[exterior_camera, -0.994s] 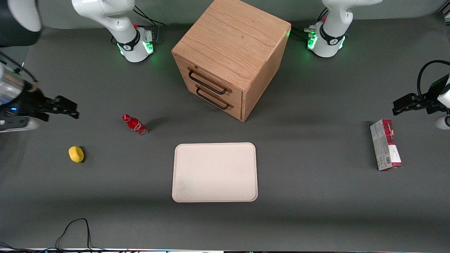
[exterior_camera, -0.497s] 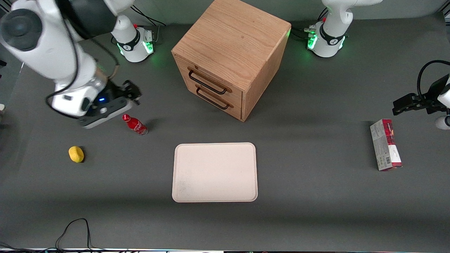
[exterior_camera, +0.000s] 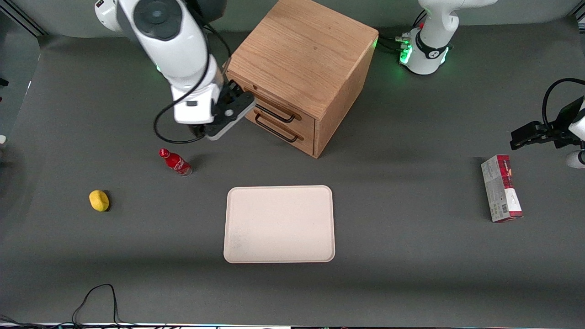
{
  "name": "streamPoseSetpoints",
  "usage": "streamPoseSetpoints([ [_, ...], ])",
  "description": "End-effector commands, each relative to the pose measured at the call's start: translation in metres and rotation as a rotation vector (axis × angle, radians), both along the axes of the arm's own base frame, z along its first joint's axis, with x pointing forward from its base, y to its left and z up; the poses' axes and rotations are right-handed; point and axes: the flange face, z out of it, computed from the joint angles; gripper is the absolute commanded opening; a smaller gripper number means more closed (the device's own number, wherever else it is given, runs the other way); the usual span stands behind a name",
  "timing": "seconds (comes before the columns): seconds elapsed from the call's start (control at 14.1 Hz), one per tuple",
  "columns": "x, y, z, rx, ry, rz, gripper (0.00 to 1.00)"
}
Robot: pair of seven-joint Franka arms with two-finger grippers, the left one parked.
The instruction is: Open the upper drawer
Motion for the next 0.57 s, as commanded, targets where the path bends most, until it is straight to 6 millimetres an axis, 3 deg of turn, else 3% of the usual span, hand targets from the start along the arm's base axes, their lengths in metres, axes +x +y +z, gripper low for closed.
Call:
streamPoseSetpoints([
  [0.0, -0.003, 0.016, -0.006, 0.011, 0.005, 0.075, 1.00],
  [0.5, -0.018, 0.029, -0.013, 0.111, 0.076, 0.169, 1.00],
])
